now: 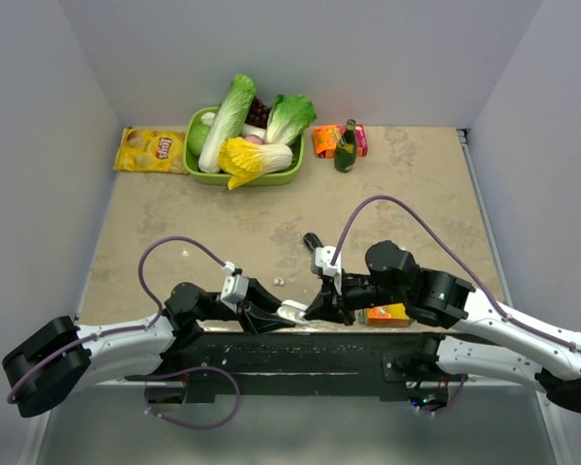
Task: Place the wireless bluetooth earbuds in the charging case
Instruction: Place the earbud in the charging case.
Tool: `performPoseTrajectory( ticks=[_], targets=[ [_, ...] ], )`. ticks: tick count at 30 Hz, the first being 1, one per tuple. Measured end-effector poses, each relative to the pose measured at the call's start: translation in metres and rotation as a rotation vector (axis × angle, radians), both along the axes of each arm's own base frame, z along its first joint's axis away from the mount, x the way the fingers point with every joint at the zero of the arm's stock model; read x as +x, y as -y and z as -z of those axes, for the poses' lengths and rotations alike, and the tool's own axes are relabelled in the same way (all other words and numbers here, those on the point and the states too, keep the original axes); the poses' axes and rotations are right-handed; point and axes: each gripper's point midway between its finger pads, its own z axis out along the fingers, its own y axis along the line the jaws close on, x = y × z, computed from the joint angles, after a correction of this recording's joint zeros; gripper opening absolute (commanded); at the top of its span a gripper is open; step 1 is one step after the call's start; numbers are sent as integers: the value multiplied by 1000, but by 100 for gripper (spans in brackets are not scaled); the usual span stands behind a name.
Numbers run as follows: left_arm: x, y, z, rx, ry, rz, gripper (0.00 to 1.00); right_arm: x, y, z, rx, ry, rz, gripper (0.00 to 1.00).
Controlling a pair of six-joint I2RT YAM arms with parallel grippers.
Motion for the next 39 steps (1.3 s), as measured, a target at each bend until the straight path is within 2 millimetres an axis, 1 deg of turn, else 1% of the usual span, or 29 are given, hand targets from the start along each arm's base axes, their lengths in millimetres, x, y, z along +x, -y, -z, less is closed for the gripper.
performPoseTrajectory(
  ticks=[9,28,35,38,39],
  targets=[
    [0,0,-3,-6,4,0,0,4,-1,4,-16,5,26,0],
    [-1,0,-6,-19,10,-2,0,3,-6,9,-34,-4,38,0],
    [1,0,-9,-28,12,-15,0,6,-8,10,-37,1,55,0],
    [2,0,-10,-31,11,-22,0,8,-9,9,-34,4,64,7],
    [2,0,-10,-31,11,-24,0,9,-9,9,-34,3,71,13]
  ],
)
